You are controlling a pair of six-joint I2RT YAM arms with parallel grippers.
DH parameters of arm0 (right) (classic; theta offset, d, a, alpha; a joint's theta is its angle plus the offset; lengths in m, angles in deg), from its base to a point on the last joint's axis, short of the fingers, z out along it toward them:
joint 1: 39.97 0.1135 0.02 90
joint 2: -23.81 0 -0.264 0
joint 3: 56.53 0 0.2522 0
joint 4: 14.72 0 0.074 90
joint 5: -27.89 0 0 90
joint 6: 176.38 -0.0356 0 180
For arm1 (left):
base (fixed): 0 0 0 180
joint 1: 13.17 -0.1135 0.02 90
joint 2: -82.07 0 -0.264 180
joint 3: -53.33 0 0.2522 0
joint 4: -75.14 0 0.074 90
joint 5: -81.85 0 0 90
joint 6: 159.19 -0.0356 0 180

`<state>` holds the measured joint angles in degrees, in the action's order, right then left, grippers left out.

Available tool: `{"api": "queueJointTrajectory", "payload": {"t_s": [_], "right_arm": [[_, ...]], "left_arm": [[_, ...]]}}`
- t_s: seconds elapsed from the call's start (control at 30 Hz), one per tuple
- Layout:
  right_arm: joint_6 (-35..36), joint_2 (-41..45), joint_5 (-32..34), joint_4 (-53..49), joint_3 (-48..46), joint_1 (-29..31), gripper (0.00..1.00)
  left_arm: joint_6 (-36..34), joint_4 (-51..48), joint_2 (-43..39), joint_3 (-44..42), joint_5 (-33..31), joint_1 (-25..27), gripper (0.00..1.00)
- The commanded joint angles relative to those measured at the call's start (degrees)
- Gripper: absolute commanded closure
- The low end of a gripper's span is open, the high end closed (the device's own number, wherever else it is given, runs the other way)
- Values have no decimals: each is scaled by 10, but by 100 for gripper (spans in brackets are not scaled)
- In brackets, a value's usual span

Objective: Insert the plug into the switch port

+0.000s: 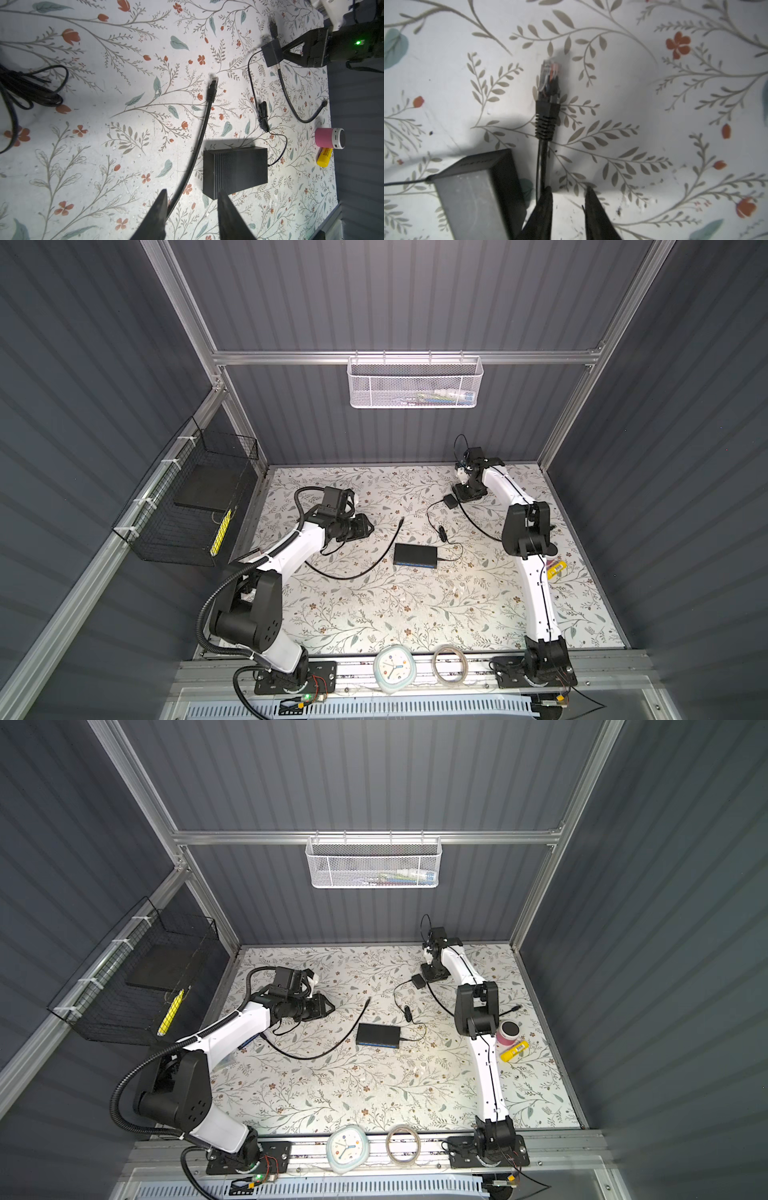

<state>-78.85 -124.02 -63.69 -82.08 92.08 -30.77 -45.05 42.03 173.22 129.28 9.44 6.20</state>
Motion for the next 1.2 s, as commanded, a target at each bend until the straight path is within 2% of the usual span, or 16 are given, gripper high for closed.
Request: {"api": "queueJointTrajectory", "payload": {"t_s": [0.0, 0.2, 0.47, 0.9, 1.17], "right_arm": [[-12, 12, -13, -3, 12, 2, 71], [-4, 19, -20, -7, -1, 9, 71], [-8, 30, 5, 0, -29, 13, 70], [-11, 63, -15, 9, -53, 19, 70], [-11, 65, 2, 4, -74, 17, 70]], "left_arm": [[-14, -1, 9, 11, 25, -5, 59], [-14, 4, 13, 7, 31, -9, 59], [-11, 16, 22, 4, 43, -12, 59], [-9, 29, 29, -2, 53, -14, 60], [-12, 25, 28, 0, 55, -15, 60]]}}
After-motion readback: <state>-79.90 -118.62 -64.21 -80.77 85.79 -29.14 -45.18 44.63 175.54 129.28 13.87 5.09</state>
